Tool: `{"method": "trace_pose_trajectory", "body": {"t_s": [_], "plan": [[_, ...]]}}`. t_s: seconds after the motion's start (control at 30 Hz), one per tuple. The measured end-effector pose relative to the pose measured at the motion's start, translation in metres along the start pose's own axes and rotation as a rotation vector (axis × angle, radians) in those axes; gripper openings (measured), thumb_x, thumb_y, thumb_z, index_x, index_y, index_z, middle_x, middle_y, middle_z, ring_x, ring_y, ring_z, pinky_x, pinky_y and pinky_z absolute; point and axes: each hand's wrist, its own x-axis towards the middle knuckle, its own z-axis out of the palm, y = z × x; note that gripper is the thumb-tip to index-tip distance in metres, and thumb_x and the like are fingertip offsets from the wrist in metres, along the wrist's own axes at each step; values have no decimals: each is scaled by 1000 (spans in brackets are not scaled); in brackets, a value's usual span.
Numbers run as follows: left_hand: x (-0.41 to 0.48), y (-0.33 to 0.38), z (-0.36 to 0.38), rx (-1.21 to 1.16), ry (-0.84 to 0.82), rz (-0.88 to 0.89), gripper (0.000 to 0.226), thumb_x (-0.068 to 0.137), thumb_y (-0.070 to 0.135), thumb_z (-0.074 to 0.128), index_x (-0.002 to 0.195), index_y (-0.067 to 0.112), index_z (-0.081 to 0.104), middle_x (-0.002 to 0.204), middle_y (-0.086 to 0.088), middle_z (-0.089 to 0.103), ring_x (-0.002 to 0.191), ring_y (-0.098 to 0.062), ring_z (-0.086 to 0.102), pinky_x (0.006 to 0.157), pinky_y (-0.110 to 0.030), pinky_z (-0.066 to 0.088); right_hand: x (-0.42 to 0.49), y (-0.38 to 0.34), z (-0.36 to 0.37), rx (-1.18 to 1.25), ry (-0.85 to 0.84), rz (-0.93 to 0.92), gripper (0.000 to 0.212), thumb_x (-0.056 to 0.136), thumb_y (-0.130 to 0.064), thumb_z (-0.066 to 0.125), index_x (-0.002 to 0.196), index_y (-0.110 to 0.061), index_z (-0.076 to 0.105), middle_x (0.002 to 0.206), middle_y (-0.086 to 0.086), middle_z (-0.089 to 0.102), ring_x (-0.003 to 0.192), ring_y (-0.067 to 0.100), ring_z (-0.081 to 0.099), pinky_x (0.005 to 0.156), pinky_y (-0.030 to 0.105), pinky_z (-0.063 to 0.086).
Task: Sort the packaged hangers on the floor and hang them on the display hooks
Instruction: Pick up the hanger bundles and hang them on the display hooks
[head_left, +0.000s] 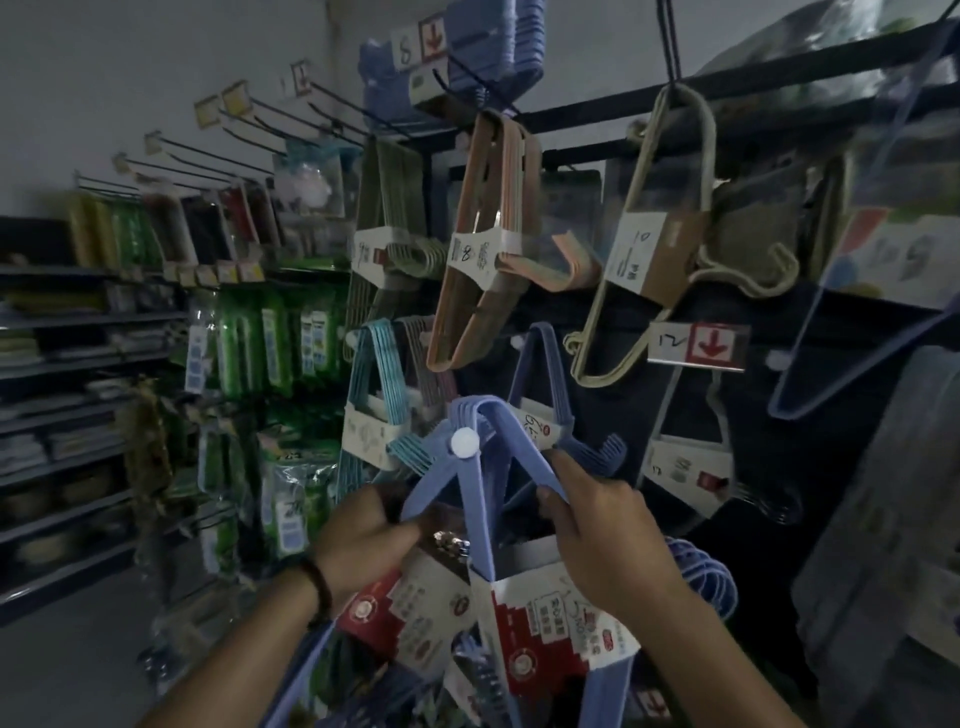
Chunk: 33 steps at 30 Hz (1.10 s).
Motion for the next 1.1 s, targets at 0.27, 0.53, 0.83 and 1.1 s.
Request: {"method": "trace_pose_trajectory", "body": {"t_s": [0.27,0.53,0.83,1.1], "plan": [[90,-30,-38,87,128,155,14,98,15,60,91,4,65,66,-18,51,60,-36,46,61,-32,36,46,18,15,130,143,113,10,109,-36,47,117,-30,49,67,-2,61,46,19,55,44,44,45],[167,-33,-94,-260,-42,419,33,93,-4,66,78,21,80,83,-9,78,72,-19,74,66,-32,58,90,-8,36,-164,250,219,23,107,-37,48,130,-35,50,69,-6,63,53,10,58,45,33,46],[223,-29,-110,-620,-369,732,42,46,89,77,84,72,69,84,37,72,83,15,69,71,-7,54,94,-42,61,-246,432,272,48,101,-23,53,143,-44,42,87,-13,66,65,11,62,50,25,45],[227,-21,-88,-768,-276,435,35,102,2,45,81,20,67,56,18,69,54,5,66,51,-13,52,129,-45,69,-399,431,272,47,101,-21,56,144,-33,42,85,6,70,62,29,62,51,41,50]]}}
